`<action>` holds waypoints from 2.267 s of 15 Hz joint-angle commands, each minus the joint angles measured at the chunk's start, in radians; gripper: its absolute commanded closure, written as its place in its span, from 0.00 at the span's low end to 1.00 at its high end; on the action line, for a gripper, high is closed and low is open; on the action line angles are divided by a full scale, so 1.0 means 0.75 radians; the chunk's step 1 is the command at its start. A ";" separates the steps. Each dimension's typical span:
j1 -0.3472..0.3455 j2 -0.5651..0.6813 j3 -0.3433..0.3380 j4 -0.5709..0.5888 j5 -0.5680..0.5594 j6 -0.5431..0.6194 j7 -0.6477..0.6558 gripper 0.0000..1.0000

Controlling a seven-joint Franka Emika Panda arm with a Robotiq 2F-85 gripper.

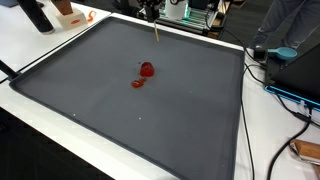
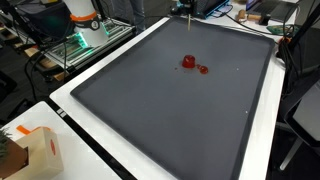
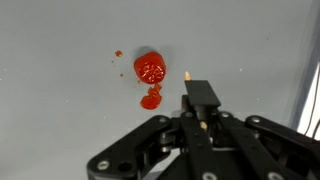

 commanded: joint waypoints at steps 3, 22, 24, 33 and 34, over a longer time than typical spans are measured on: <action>0.012 0.091 0.021 0.017 -0.455 0.126 0.551 0.97; 0.281 0.591 -0.009 0.477 -1.155 -0.599 1.548 0.97; 0.288 0.626 -0.014 0.513 -1.157 -0.632 1.556 0.97; 0.325 0.776 -0.058 0.637 -1.206 -0.752 1.632 0.97; 0.326 0.790 -0.060 0.648 -1.209 -0.765 1.632 0.97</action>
